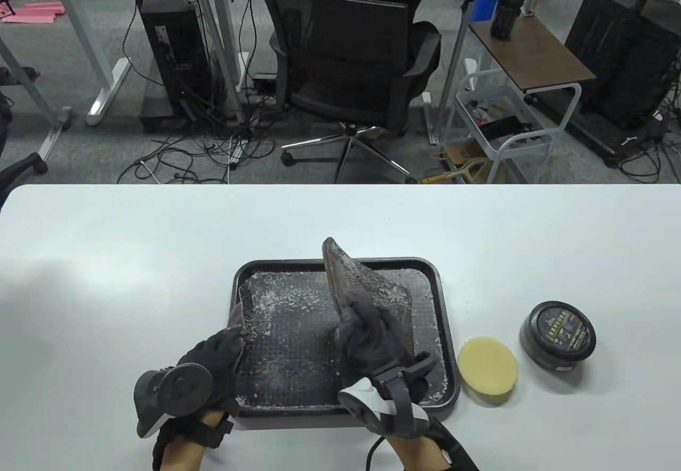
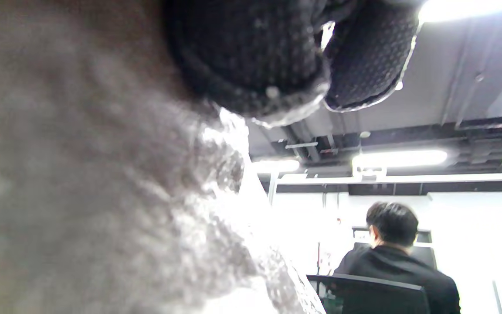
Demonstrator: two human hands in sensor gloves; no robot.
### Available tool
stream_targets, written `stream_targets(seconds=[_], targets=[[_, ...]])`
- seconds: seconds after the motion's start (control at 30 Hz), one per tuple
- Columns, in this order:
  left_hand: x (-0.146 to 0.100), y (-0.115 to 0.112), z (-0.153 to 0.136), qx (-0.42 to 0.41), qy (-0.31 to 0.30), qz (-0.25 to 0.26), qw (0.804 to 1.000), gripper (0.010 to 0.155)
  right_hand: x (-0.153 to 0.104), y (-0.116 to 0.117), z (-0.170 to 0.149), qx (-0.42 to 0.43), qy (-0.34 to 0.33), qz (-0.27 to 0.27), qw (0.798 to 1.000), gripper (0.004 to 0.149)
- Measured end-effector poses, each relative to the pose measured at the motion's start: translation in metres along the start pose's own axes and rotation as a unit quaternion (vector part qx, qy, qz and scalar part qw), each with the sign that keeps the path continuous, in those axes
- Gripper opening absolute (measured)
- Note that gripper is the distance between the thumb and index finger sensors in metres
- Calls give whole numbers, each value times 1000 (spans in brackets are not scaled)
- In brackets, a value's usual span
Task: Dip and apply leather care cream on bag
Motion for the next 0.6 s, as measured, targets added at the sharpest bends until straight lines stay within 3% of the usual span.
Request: stream_targets(seconds=[0.37, 0.6], targets=[[-1, 4, -4, -7, 7, 14, 1000, 48, 0, 87, 60, -44, -94, 177, 979, 46], [-1, 6, -7, -8, 12, 19, 1000, 48, -7, 122, 74, 7, -69, 285, 956, 53]])
Point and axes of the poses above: the tracker on the back of each hand, its own z axis roughly to the thumb side, its own x axis roughly from the wrist to the fingertips, y = z × x, the point moved 3 cm from there along x, roughly from the wrist to the fingertips, and after that the axes turned 8 degrees about x, right-handed, at the moved point
